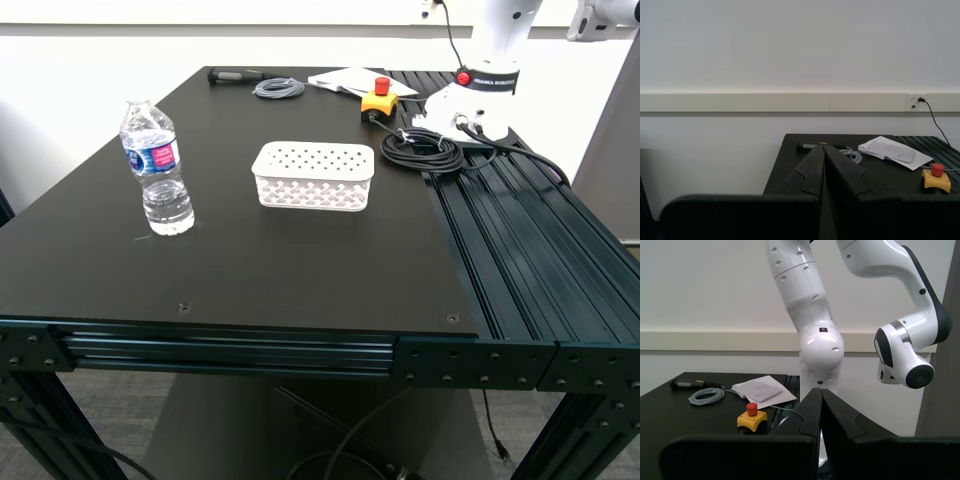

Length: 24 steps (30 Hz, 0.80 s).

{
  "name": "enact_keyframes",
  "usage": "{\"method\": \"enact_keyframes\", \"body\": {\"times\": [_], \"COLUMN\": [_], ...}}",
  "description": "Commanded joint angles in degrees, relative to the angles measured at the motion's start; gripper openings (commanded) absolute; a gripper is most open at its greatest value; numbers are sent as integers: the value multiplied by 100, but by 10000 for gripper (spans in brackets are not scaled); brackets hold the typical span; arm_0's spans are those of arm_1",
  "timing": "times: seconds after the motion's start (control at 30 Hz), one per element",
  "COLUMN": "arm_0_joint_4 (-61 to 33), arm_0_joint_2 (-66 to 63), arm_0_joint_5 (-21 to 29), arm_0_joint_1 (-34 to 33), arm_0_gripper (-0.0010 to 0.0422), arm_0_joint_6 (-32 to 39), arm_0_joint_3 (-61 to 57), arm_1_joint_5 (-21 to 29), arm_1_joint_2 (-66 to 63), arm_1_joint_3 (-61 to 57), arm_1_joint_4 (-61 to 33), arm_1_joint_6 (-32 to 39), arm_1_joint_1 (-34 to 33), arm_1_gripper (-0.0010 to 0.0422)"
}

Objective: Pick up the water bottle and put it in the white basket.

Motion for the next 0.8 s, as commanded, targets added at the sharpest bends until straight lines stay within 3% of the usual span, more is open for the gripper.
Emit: {"method": "enact_keyframes", "body": {"times": [0.03,0.47,0.7,0.8], "arm_0_joint_4": [15,17,17,15], "arm_0_joint_2": [-2,-2,-2,-2], "arm_0_joint_5": [4,4,4,4], "arm_0_joint_1": [2,2,2,2], "arm_0_gripper": [1,1,1,1], "arm_0_joint_6": [15,15,15,15], "arm_0_joint_3": [7,7,7,7], "arm_1_joint_5": [15,35,925,605], "arm_1_joint_2": [2,164,1241,1469], "arm_1_joint_3": [0,0,0,-2], "arm_1_joint_4": [20,35,-376,-1062], "arm_1_joint_6": [-11,-13,295,748], "arm_1_joint_1": [-2,-2,-2,2], "arm_1_gripper": [0,0,0,0]}}
